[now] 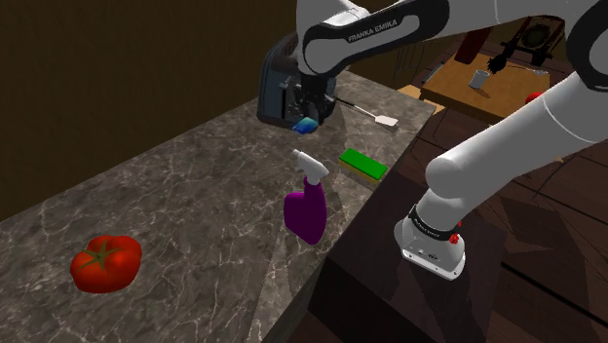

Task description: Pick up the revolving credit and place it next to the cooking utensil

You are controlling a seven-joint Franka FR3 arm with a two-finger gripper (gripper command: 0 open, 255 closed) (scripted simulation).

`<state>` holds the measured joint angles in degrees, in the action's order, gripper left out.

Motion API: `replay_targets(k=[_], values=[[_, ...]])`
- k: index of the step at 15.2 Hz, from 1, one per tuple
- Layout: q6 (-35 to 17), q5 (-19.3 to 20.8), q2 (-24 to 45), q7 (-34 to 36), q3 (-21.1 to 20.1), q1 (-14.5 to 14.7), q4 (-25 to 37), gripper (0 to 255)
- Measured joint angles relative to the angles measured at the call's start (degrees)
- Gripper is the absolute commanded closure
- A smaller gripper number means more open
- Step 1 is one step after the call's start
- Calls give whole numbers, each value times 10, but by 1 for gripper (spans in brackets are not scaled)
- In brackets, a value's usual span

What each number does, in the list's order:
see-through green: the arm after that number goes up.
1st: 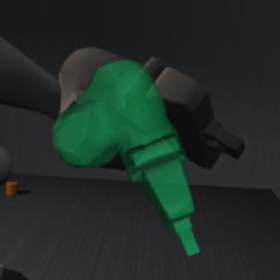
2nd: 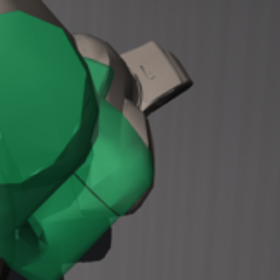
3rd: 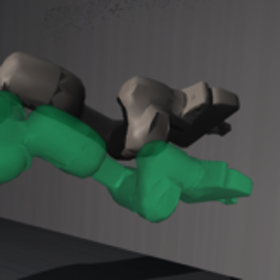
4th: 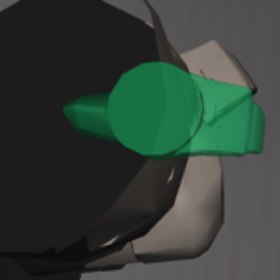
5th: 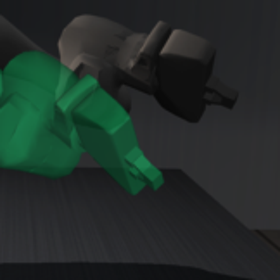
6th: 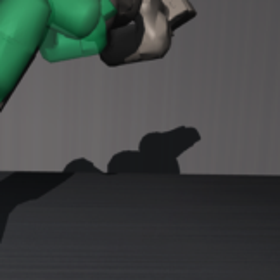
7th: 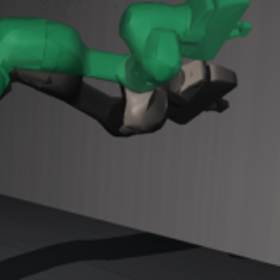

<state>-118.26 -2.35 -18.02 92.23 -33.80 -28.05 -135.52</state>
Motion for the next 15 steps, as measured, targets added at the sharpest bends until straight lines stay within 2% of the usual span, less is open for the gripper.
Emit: replay_targets(k=[2,4,6,8,11,12,13,15], values=[[-8,-59,-22,-36,20,-9,-20,255],[-14,-103,-27,-68,24,-34,-27,255],[-7,-93,-44,-115,33,-65,-41,255],[-20,-115,-70,-161,41,-90,-70,255],[-4,-149,-88,-216,37,-139,-82,255],[3,-155,-111,-244,48,-159,-95,255],[30,-122,-104,-260,40,-183,-85,255],[31,-137,-122,-291,35,-208,-98,255]])
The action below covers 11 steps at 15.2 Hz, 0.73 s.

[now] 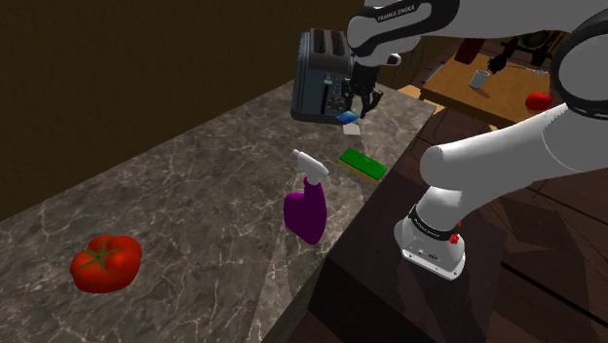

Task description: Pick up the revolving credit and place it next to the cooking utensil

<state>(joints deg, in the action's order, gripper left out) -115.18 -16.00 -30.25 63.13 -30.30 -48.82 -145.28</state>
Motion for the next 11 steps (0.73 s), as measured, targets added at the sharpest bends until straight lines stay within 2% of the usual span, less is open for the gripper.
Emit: replay_targets(k=[3,4,9,11], values=[[8,-46,-14,-26,-39,-54,0,255],[14,-48,-19,-25,-67,-76,6,255],[53,-12,-31,-66,-159,-161,41,255],[68,-17,-37,-80,-176,-180,49,255]])
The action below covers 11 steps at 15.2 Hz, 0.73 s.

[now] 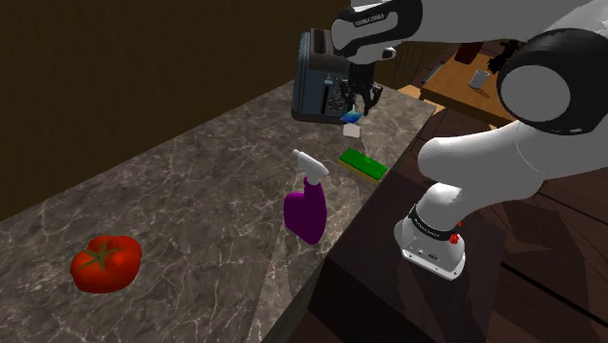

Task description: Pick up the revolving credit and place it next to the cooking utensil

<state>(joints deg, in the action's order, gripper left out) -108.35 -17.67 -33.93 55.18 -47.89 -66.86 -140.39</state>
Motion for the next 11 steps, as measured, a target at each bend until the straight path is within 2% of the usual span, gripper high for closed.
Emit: replay_targets(k=[2,4,6,8,9,10,11], values=[[-3,-19,-24,-17,-25,-27,-5,255],[13,-41,-54,-28,-64,-69,3,255],[15,-59,-81,-58,-84,-91,2,255],[60,-82,-95,-86,-110,-142,27,255],[74,-92,-86,-96,-105,-146,32,0],[75,-99,-88,-100,-101,-140,19,0],[84,-105,-83,-98,-99,-146,19,0]])
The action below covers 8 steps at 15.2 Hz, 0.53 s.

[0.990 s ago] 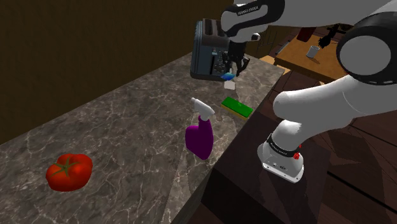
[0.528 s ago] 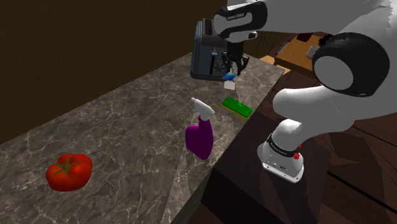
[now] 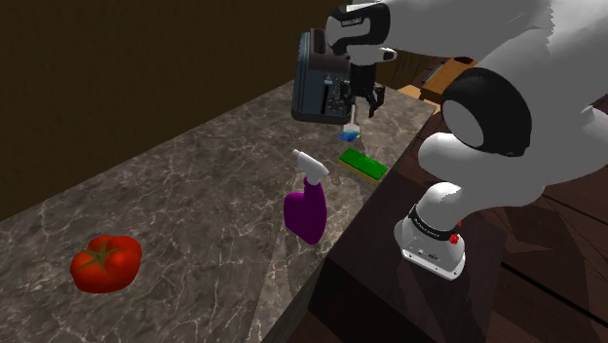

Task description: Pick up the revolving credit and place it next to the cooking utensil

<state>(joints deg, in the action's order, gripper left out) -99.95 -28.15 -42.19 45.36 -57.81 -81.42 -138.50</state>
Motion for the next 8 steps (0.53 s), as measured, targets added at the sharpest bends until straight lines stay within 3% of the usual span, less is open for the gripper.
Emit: replay_targets(k=[3,5,8], values=[[0,-24,-5,-1,13,8,-19,0],[42,-59,-2,-36,6,-34,-2,0],[18,-117,-95,-75,-16,-28,-49,0]])
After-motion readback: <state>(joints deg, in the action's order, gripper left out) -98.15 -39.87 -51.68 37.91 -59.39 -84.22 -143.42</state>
